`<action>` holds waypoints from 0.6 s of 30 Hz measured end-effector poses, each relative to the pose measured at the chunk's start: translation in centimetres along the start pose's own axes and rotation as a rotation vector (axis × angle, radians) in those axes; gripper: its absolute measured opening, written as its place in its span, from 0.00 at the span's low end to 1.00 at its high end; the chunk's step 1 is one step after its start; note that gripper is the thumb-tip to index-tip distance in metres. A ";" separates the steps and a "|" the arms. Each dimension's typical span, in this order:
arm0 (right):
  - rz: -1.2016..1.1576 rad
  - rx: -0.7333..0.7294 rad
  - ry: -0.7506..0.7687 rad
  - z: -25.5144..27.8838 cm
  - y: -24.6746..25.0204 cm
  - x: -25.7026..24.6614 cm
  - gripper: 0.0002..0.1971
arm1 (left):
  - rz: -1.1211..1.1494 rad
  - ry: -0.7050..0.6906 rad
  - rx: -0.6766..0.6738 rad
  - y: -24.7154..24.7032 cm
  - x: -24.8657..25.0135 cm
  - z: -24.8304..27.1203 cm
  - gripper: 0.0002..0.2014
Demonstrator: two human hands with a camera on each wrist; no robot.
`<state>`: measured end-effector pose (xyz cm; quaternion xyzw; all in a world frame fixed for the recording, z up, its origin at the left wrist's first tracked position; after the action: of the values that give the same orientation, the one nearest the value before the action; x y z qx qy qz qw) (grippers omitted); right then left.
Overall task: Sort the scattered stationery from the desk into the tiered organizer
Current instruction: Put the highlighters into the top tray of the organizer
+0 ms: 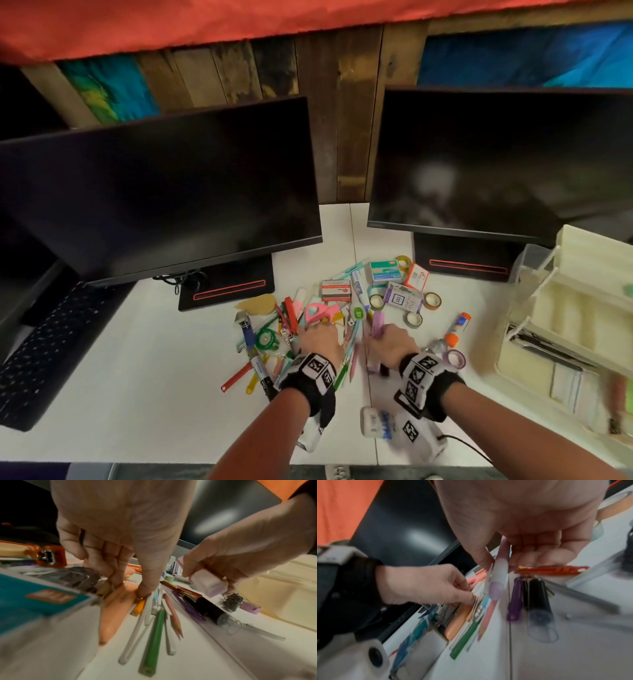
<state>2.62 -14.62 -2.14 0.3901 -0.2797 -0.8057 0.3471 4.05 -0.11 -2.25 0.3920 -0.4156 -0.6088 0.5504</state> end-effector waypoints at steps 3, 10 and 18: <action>-0.156 -0.015 0.032 -0.7 0.5 0.3 0.17 | 0.074 -0.016 0.029 0.0 -0.4 -0.1 0.21; -0.780 -0.036 -0.027 -2.1 2.5 -1.5 0.05 | 0.571 0.019 0.325 2.0 -2.9 0.3 0.12; -0.344 -0.170 0.219 -4.5 -0.2 -8.9 0.10 | 1.157 0.294 0.396 5.1 -8.4 -2.5 0.10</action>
<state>10.29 -8.33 -0.84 0.4864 -0.1008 -0.8266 0.2646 8.87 7.86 1.87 0.2779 -0.5853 -0.0635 0.7591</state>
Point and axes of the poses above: each hand's wrist, its own z-axis away from the middle knuckle, its own y-axis out of the back of the hand, x = y × z, the point moved 1 cm from there along -z, towards the middle knuckle, and after that the axes turned 3 degrees about x, right-handed, at the moved point
